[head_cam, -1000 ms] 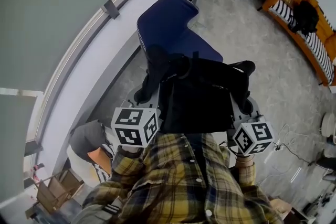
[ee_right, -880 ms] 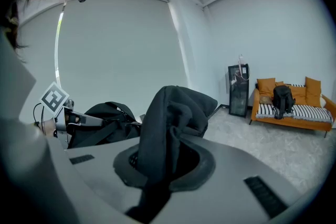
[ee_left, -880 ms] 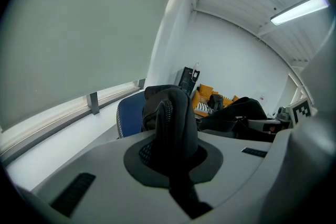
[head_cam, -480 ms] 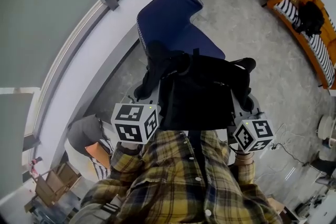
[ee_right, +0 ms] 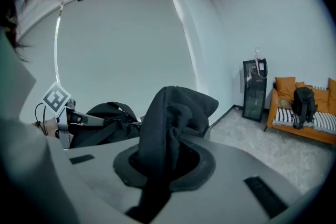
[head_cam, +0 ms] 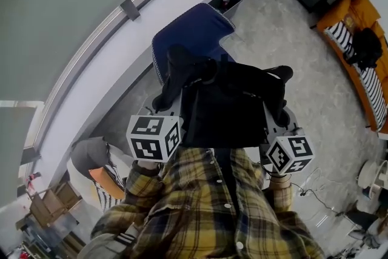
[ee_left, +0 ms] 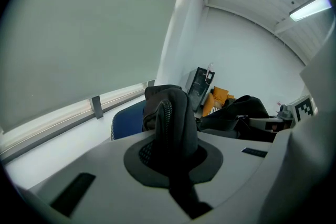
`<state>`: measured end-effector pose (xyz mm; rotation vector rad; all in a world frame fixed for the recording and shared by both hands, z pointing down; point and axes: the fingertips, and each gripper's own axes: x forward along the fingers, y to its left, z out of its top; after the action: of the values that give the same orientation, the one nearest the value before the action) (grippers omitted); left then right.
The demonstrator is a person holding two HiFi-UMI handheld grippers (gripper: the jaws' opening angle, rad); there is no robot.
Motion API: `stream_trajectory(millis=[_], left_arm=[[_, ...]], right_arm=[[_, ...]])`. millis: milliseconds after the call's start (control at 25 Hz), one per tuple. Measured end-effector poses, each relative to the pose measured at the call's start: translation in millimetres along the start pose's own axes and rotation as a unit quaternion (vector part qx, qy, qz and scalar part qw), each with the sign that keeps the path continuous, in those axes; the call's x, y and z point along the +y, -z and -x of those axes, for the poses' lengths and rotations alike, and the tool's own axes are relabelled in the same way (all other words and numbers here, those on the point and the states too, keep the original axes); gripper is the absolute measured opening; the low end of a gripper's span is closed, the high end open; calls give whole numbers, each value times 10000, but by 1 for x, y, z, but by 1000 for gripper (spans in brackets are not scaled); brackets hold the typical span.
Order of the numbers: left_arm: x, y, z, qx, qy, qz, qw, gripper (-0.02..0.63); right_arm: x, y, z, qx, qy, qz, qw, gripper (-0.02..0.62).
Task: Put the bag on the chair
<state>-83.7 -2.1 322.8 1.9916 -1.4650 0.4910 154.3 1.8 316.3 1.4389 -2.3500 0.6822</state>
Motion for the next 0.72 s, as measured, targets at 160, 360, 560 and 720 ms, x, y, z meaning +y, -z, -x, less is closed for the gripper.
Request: stream_trajectory(millis=[160, 360, 560, 720], left_arm=[[-9, -29, -25, -134, -251, 109, 9995, 34], [-14, -46, -47, -193, -504, 283, 9981, 34], [-16, -52, -56, -208, -759, 411, 9960, 34], [-8, -50, -51, -195, -844, 448, 9952, 34]], right_arm=[[-29, -31, -25, 26, -292, 169, 9994, 44], [-53, -54, -51, 134, -646, 416, 9970, 44], [-64, -68, -71, 214, -876, 524, 9945, 44], [-58, -66, -80, 256, -985, 491, 9936, 44]])
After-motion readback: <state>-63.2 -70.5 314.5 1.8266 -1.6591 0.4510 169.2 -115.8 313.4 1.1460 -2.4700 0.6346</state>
